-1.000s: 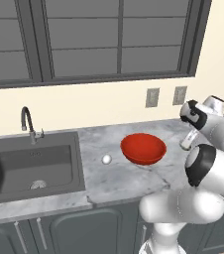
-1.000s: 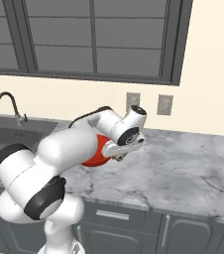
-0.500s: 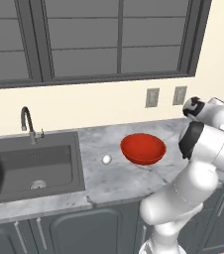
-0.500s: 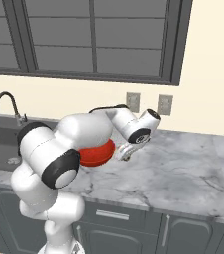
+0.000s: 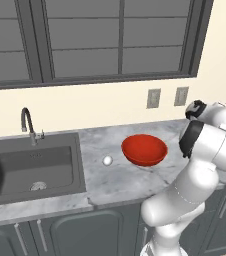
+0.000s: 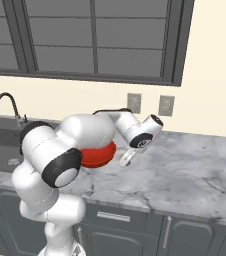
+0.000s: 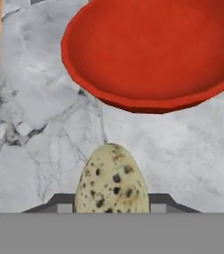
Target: Gather the eggs and milk located in the vicinity of the sink area and place them right next to the bowl.
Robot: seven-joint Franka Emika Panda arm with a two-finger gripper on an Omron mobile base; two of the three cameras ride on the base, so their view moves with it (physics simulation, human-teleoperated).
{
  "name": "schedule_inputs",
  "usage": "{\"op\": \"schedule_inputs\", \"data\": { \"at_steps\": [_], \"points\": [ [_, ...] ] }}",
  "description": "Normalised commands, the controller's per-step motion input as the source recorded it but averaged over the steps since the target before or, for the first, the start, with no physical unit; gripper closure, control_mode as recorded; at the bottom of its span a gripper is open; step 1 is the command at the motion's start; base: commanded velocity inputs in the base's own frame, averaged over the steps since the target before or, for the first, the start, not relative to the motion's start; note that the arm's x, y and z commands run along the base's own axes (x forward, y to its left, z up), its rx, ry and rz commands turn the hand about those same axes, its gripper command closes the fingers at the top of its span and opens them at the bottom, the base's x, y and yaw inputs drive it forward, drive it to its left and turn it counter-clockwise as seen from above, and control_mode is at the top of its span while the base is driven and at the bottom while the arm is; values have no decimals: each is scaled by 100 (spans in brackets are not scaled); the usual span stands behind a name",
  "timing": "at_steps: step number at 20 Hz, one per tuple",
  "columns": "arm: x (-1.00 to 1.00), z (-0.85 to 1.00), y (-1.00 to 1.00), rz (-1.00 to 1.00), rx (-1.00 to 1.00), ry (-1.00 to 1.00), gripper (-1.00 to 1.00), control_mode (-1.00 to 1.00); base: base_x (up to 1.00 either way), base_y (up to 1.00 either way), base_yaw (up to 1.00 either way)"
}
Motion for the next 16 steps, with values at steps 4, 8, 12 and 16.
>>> {"op": "schedule_inputs", "data": {
  "at_steps": [4,8,12,16],
  "points": [
    [4,-26,25,1,-3,-6,100,-100,0,0,0],
    [16,-20,1,0,-4,-1,100,-100,0,0,0],
    [38,-11,0,-4,-4,0,100,-100,0,0,0],
    [29,-2,0,-6,-2,-1,100,-100,0,0,0]
  ]
}}
